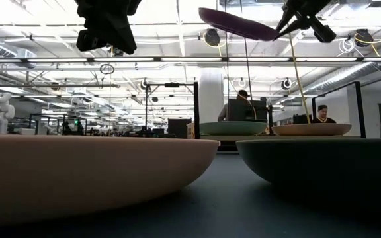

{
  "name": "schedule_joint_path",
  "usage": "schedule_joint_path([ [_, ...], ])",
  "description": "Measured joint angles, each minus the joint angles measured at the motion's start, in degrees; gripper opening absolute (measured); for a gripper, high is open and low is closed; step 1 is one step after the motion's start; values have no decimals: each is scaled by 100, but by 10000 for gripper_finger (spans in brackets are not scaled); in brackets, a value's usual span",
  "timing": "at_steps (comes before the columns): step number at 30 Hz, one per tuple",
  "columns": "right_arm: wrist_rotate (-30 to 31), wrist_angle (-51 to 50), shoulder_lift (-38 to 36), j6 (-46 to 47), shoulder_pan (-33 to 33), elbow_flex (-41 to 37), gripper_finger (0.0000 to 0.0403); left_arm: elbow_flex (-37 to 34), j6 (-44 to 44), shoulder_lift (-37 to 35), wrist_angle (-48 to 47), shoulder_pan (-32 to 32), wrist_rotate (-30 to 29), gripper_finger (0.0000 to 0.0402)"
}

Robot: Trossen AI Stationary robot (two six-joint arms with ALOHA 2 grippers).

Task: Place and stack plates onto a shelf
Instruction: Stack the top purple plate on top of the orange plate on the shelf

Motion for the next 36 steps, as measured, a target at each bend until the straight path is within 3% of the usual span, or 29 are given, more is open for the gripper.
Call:
schedule_joint_path([
  [22,-1060,-1321,1407,-2831,-2184,2286,0,2,-272,0,214,0,1,44],
  [36,-1074,-2487,2151,-4497,-3247,3003,0,0,-387,2,214,-2,1,44],
])
